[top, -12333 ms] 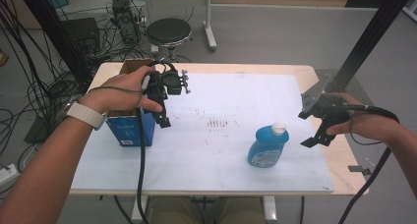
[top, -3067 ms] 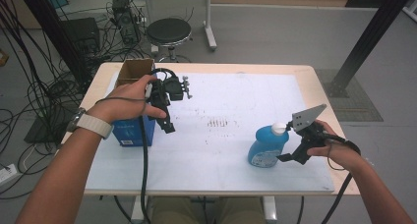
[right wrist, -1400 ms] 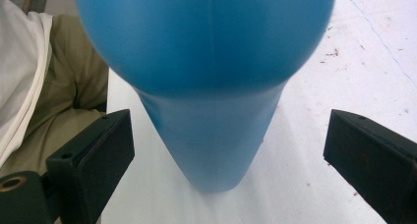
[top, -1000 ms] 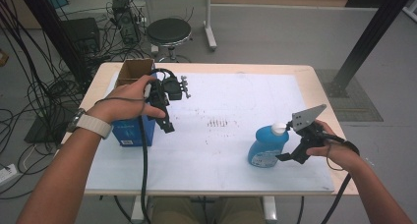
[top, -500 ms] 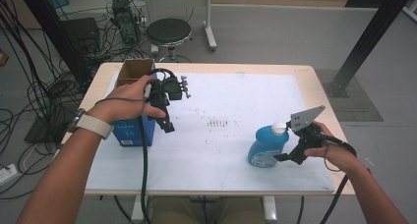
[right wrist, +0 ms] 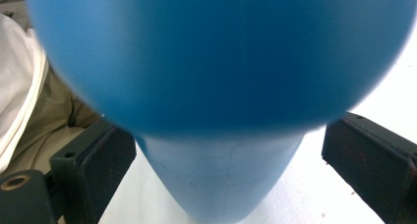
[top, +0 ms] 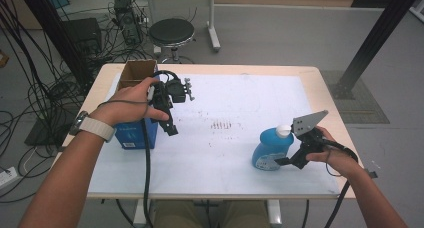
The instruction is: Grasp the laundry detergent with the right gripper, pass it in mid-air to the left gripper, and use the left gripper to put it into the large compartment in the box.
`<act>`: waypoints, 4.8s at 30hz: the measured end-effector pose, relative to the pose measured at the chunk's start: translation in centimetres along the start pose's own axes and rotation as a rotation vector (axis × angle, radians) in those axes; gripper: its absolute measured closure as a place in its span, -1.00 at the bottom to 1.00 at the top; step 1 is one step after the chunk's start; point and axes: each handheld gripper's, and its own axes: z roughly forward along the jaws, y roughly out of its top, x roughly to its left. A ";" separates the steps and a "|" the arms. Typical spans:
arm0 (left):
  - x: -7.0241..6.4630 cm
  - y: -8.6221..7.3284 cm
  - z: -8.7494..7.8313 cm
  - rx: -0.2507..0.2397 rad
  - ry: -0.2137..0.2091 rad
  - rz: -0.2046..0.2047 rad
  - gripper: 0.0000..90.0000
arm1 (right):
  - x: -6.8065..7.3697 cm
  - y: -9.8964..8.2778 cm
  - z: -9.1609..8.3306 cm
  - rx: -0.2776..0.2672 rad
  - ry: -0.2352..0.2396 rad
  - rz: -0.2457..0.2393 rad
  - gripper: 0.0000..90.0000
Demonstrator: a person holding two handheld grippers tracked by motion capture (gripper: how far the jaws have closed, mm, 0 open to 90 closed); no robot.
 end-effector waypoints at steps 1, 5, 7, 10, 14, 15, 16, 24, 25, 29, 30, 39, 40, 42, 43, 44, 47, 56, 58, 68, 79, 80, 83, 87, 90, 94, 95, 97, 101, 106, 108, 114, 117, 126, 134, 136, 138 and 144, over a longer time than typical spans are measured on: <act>0.0 0.0 0.0 -0.001 0.001 -0.002 -0.79 | 0.0 0.0 0.1 0.000 0.002 0.000 -0.86; 0.0 0.0 0.0 -0.003 0.001 -0.003 -0.79 | 0.0 -0.1 0.2 -0.011 0.005 -0.002 -0.84; 0.0 -0.1 0.0 0.000 0.001 -0.002 -0.79 | 0.0 -0.1 0.2 -0.021 0.011 -0.003 -0.79; 0.0 0.0 0.0 0.001 0.001 0.001 -0.79 | 0.1 -0.1 0.3 -0.029 0.012 -0.007 -0.76; 0.0 0.0 0.0 0.000 0.000 -0.003 -0.79 | 0.1 -0.1 0.3 -0.034 0.015 -0.013 -0.75; 0.0 0.0 0.0 -0.001 0.001 -0.002 -0.79 | 0.1 -0.2 0.4 -0.038 0.014 -0.013 -0.75; 0.0 0.0 0.0 -0.001 0.001 -0.003 -0.79 | 0.1 -0.2 0.4 -0.042 0.015 -0.012 -0.73; 0.0 -0.1 0.1 -0.003 0.002 -0.006 -0.79 | 0.1 -0.4 0.6 -0.058 0.018 -0.007 -0.71; 0.0 -0.1 0.1 -0.003 0.002 -0.006 -0.79 | 0.1 -0.4 0.6 -0.058 0.018 -0.007 -0.71; 0.0 0.0 0.1 -0.004 0.002 -0.007 -0.79 | 0.1 -0.4 0.7 -0.067 0.020 -0.011 -0.68; 0.0 0.0 0.1 0.000 0.002 -0.002 -0.79 | 0.1 -0.4 0.7 -0.071 0.020 -0.010 -0.68; 0.0 0.0 0.1 -0.001 0.001 -0.005 -0.79 | 0.1 -0.6 0.7 -0.089 0.023 -0.010 -0.63; 0.0 0.0 0.1 -0.001 0.001 -0.005 -0.79 | 0.1 -0.7 0.8 -0.089 0.023 -0.011 -0.63; 0.0 0.0 0.1 -0.001 0.001 -0.005 -0.79 | 0.1 -0.7 0.9 -0.091 0.023 -0.014 -0.62; 0.1 0.0 0.1 -0.002 0.000 -0.005 -0.79 | 0.1 -0.7 0.9 -0.091 0.024 -0.015 -0.62; 0.1 0.0 0.1 -0.002 0.000 -0.005 -0.79 | 0.1 -0.7 0.9 -0.091 0.024 -0.015 -0.62; 0.1 0.0 0.2 -0.003 0.001 -0.005 -0.79 | 0.1 -0.7 1.0 -0.099 0.023 -0.017 -0.60; 0.1 0.0 0.2 -0.003 0.002 -0.007 -0.79 | 0.1 -0.9 1.1 -0.116 0.020 -0.020 -0.56; 0.1 0.0 0.2 -0.003 0.002 -0.006 -0.79 | 0.2 -0.9 1.2 -0.117 0.021 -0.020 -0.54; 0.1 0.1 0.2 0.002 0.002 -0.002 -0.79 | 0.2 -1.0 1.3 -0.127 0.018 -0.021 -0.47; 0.1 0.1 0.2 -0.002 0.002 -0.004 -0.79 | 0.2 -1.2 1.5 -0.137 0.017 -0.021 -0.41; 0.1 0.1 0.3 -0.001 0.001 -0.004 -0.79 | 0.2 -1.2 1.5 -0.139 0.017 -0.020 -0.41; 0.1 0.1 0.2 0.001 0.001 -0.004 -0.79 | 0.2 -1.2 1.5 -0.144 0.017 -0.023 -0.36; 0.1 0.1 0.3 -0.002 0.000 -0.007 -0.79 | 0.2 -1.3 1.6 -0.146 0.011 -0.026 -0.35; 0.1 0.1 0.3 -0.002 0.000 -0.007 -0.79 | 0.2 -1.3 1.6 -0.147 0.011 -0.028 -0.34; 0.1 0.0 0.3 -0.004 0.000 -0.010 -0.79 | 0.2 -1.3 1.7 -0.153 0.011 -0.027 -0.33; 0.2 0.0 0.3 -0.004 0.000 -0.010 -0.79 | 0.2 -1.3 1.7 -0.151 0.011 -0.028 -0.32; 0.2 0.0 0.3 -0.004 0.000 -0.009 -0.79 | 0.2 -1.3 1.7 -0.152 0.011 -0.028 -0.32; 0.1 0.0 0.3 -0.007 0.000 -0.009 -0.79 | 0.2 -1.4 1.8 -0.155 0.010 -0.029 -0.29; 0.1 0.0 0.3 -0.008 0.001 -0.009 -0.79 | 0.2 -1.5 1.9 -0.163 0.011 -0.034 -0.23; 0.1 0.0 0.3 -0.005 0.000 -0.009 -0.79 | 0.2 -1.5 1.9 -0.166 0.012 -0.035 -0.19; 0.2 0.0 0.3 -0.005 -0.001 -0.011 -0.79 | 0.3 -1.7 1.9 -0.180 0.023 -0.031 -0.11; 0.2 0.0 0.3 -0.005 -0.001 -0.011 -0.79 | 0.3 -1.7 1.9 -0.184 0.025 -0.034 -0.08; 0.2 0.0 0.4 -0.004 -0.001 -0.011 -0.79 | 0.4 -1.8 1.9 -0.191 0.024 -0.045 -0.07; 0.1 0.2 0.4 -0.007 -0.002 -0.008 -0.79 | 0.4 -1.8 1.9 -0.192 0.024 -0.051 -0.06; 0.1 0.2 0.4 -0.009 -0.002 -0.007 -0.78 | 0.4 -1.8 1.9 -0.191 0.026 -0.046 -0.06; 0.1 0.2 0.4 -0.010 -0.002 -0.007 -0.78 | 0.3 -1.8 1.9 -0.192 0.028 -0.042 -0.06; 0.1 0.1 0.3 -0.007 0.000 -0.009 -0.78 | 0.2 -1.7 1.9 -0.185 0.032 -0.043 -0.05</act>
